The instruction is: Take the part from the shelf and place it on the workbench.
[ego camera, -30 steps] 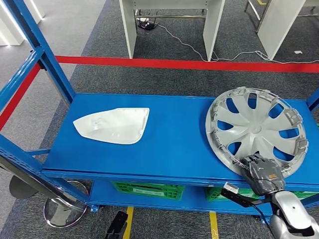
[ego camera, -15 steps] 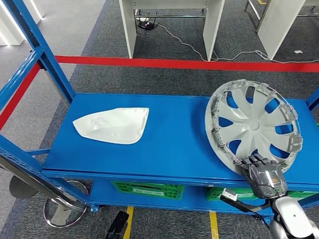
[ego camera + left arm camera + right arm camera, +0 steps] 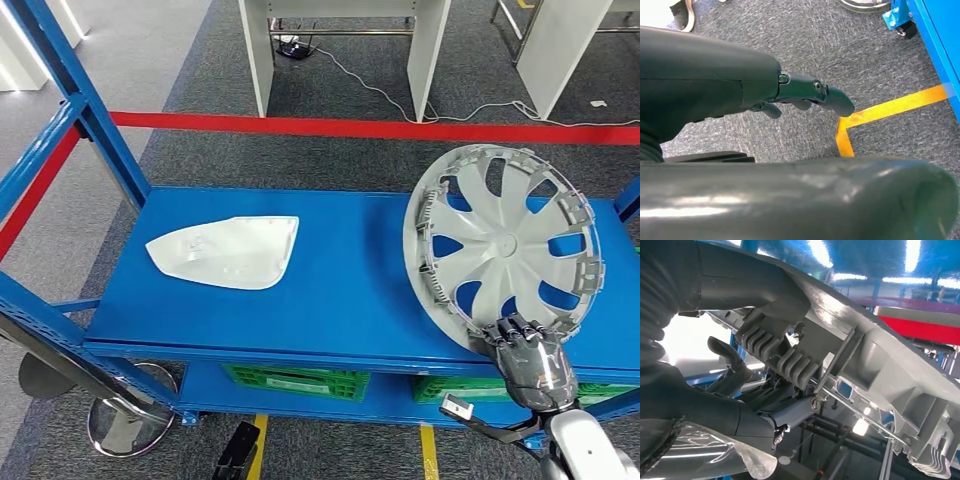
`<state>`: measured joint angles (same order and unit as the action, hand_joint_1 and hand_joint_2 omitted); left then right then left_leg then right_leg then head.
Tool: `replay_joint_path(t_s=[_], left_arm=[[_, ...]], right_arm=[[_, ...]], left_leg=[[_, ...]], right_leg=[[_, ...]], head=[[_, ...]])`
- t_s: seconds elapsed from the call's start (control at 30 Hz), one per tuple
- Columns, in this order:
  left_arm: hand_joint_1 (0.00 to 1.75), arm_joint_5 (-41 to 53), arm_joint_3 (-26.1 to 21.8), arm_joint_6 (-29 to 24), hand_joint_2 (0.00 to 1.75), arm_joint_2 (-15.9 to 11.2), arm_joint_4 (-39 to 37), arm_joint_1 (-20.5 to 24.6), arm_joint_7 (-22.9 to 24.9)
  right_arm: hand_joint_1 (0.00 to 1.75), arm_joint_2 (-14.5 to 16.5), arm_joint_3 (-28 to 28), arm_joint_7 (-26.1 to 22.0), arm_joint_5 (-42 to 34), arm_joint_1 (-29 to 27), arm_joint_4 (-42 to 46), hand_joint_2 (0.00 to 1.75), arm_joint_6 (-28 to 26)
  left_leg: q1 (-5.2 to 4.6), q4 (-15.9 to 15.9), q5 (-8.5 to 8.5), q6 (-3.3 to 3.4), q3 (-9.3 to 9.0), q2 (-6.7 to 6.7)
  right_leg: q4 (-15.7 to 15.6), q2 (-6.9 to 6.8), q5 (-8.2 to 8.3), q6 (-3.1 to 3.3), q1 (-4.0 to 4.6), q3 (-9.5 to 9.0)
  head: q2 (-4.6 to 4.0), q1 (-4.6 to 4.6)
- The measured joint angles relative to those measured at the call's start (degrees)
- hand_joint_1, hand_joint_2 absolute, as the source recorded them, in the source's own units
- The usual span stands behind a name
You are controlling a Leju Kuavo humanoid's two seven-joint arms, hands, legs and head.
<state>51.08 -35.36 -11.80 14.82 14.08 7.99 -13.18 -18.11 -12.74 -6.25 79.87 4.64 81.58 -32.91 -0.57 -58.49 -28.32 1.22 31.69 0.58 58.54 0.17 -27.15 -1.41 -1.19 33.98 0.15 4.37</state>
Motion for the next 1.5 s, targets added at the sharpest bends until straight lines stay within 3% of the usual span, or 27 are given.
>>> replay_joint_path(t_s=[0.53, 0.83, 1.2, 1.5], left_arm=[[0.00, -0.17, 0.00, -0.18, 0.00, 0.02, 0.00, 0.08, -0.30], [0.00, -1.10, -0.01, -1.40, 0.00, 0.02, 0.00, 0.20, -5.05], [0.00, -1.38, -0.02, -1.55, 0.00, -0.07, 0.00, 0.27, -5.68], [0.00, -1.32, 0.00, -2.61, 0.00, -0.13, 0.00, 0.31, -5.27]], right_arm=[[1.75, 0.03, 0.43, -0.04, 4.36, -1.00, 1.42, 1.75, -3.79], [1.75, -0.72, 0.36, 0.16, 5.93, -3.13, 11.94, 1.75, -5.82], [1.75, -3.67, 0.30, -1.09, 5.97, -3.81, 20.29, 1.75, -5.92], [1.75, -4.58, 0.20, -1.34, 5.97, -3.84, 21.85, 1.75, -5.92]], left_leg=[[0.00, 0.00, 0.00, 0.00, 0.02, 0.00], [0.00, 0.00, 0.00, 0.00, 0.05, 0.00], [-0.01, 0.00, 0.00, 0.00, 0.05, 0.00], [0.00, 0.00, 0.00, 0.00, 0.06, 0.00]], right_leg=[[0.00, -0.01, 0.00, 0.00, 0.00, 0.01], [0.00, 0.00, 0.00, 0.00, 0.00, 0.06], [0.00, 0.00, 0.00, 0.00, -0.01, 0.06], [0.00, 0.00, 0.00, 0.00, -0.01, 0.06]], head=[[0.00, 0.00], [0.00, 0.01], [0.00, 0.00], [0.00, 0.00]])
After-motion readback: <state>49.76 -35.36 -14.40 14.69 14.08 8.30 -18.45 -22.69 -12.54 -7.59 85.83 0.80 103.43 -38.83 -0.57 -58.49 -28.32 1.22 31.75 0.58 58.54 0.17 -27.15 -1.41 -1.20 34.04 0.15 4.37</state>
